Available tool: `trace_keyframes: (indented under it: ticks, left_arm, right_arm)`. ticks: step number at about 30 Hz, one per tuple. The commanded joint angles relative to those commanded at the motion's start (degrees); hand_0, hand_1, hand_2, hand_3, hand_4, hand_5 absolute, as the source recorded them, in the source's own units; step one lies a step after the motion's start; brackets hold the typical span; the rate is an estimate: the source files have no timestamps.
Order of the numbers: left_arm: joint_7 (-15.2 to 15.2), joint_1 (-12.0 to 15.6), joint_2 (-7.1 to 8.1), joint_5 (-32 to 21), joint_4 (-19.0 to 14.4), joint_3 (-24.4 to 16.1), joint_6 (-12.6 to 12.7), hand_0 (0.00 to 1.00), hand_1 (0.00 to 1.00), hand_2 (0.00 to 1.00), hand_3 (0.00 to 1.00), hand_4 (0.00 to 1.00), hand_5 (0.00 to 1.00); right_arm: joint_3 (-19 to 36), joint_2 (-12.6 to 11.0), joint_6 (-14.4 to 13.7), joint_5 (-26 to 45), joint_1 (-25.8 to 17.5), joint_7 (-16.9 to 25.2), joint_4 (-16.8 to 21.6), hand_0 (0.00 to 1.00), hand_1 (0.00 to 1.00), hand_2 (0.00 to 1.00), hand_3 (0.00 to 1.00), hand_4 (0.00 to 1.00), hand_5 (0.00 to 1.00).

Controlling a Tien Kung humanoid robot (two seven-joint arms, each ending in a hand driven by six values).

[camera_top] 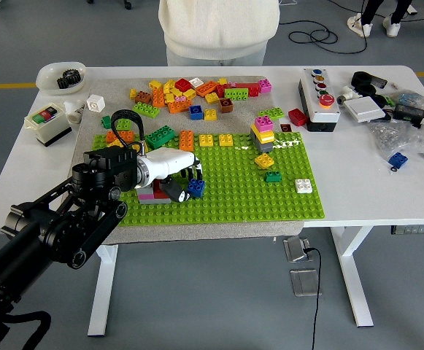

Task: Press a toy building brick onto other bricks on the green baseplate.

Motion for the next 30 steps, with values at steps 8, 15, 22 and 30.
trace_keyframes:
  ticks: [8,15,22,30]
  left_arm:
    - [0.1,-0.1,0.07,0.0,-1.7,-1.3,-0.6,0.652,0.637,0.57,0.551,0.485,0.079]
    - [0.1,-0.7,0.37,0.0,-2.9,-2.8,-1.1,0.647,0.637,0.57,0.551,0.478,0.076]
    - [0.2,-1.4,1.27,0.0,-2.8,-3.9,-0.7,0.644,0.627,0.569,0.548,0.473,0.083]
    - [0.2,-1.4,2.22,0.0,-2.4,-4.5,-0.7,0.642,0.624,0.567,0.546,0.471,0.084]
  right_arm:
    - [0.0,0.0,0.0,0.0,0.0,0.0,0.0,0.747,0.643,0.682,0.606,0.866,0.524]
    - [0.0,0.0,0.0,0.1,0.0,0.0,0.0,0.747,0.643,0.682,0.607,0.866,0.524]
    - [0.0,0.0,0.0,0.0,-0.1,0.0,0.0,0.747,0.643,0.682,0.607,0.867,0.523]
    - [0.0,0.1,0.0,-0.1,-0.2,0.0,0.0,0.747,0.643,0.682,0.607,0.867,0.522]
